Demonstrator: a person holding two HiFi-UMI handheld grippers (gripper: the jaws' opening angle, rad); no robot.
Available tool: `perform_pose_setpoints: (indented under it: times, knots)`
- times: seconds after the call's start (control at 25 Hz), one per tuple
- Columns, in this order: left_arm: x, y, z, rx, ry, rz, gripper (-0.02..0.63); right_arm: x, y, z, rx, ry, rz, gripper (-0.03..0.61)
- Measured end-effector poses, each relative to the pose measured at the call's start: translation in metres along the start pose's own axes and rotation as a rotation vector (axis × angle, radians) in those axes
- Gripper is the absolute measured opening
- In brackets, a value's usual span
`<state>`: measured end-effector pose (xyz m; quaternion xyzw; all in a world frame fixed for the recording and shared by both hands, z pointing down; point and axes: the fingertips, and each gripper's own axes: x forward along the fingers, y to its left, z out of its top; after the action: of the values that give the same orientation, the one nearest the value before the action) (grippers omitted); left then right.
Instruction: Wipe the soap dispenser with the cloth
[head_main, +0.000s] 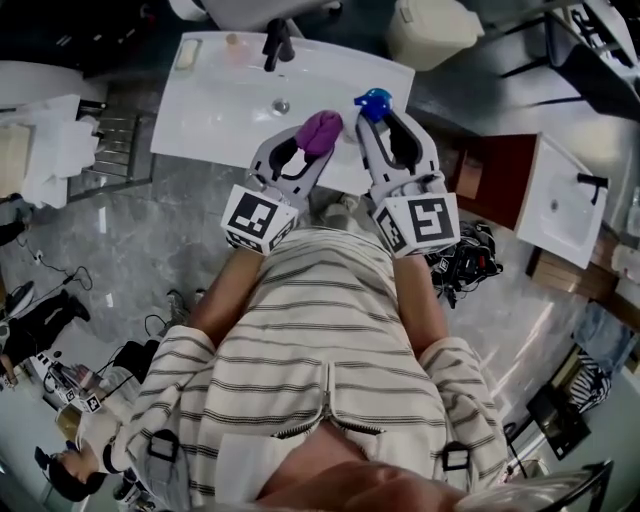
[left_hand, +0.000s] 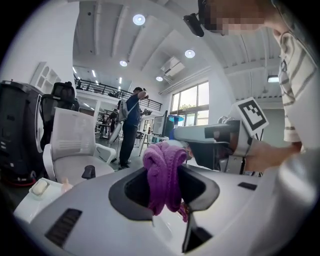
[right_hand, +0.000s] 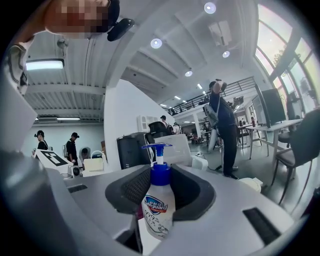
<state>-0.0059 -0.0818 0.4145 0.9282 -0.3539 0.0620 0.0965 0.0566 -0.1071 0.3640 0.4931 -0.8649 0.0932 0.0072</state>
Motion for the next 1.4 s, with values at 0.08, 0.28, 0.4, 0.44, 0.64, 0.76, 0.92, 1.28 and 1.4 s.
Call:
perform_pose_setpoints:
  times: [0.08, 0.28, 0.4, 0.44, 0.64, 0.76, 0.92, 1.28, 1.4]
  knots:
    - [-0.001, -0.002, -0.004, 0.013, 0.008, -0.001, 0.132, 0.002, -0.006, -0.004, 0.000, 0.000, -0.011, 0.135]
    - [-0.005, 0.006, -0.015, 0.022, 0.037, 0.032, 0.133, 0.013, -0.018, -0.017, -0.039, 0.010, -0.043, 0.137]
    - [-0.008, 0.015, -0.020, 0.020, 0.049, 0.053, 0.133, 0.023, -0.027, -0.029, -0.034, 0.020, -0.067, 0.137]
    - [-0.008, 0.017, -0.022, 0.019, 0.051, 0.057, 0.133, 0.027, -0.031, -0.033, -0.034, 0.023, -0.077, 0.137]
    - [-0.008, 0.032, -0.029, 0.001, 0.057, 0.092, 0.133, 0.050, -0.044, -0.055, -0.042, 0.048, -0.123, 0.137]
    - [-0.009, 0.041, -0.034, -0.011, 0.062, 0.116, 0.133, 0.067, -0.050, -0.071, -0.045, 0.061, -0.138, 0.137]
    - [-0.010, 0.054, -0.044, -0.019, 0.073, 0.139, 0.133, 0.092, -0.059, -0.088, -0.051, 0.068, -0.167, 0.137]
    - [-0.009, 0.078, -0.065, -0.053, 0.100, 0.179, 0.133, 0.150, -0.074, -0.119, -0.076, 0.087, -0.196, 0.137]
    - [-0.008, 0.080, -0.075, -0.061, 0.122, 0.174, 0.133, 0.166, -0.080, -0.135, -0.069, 0.105, -0.202, 0.137]
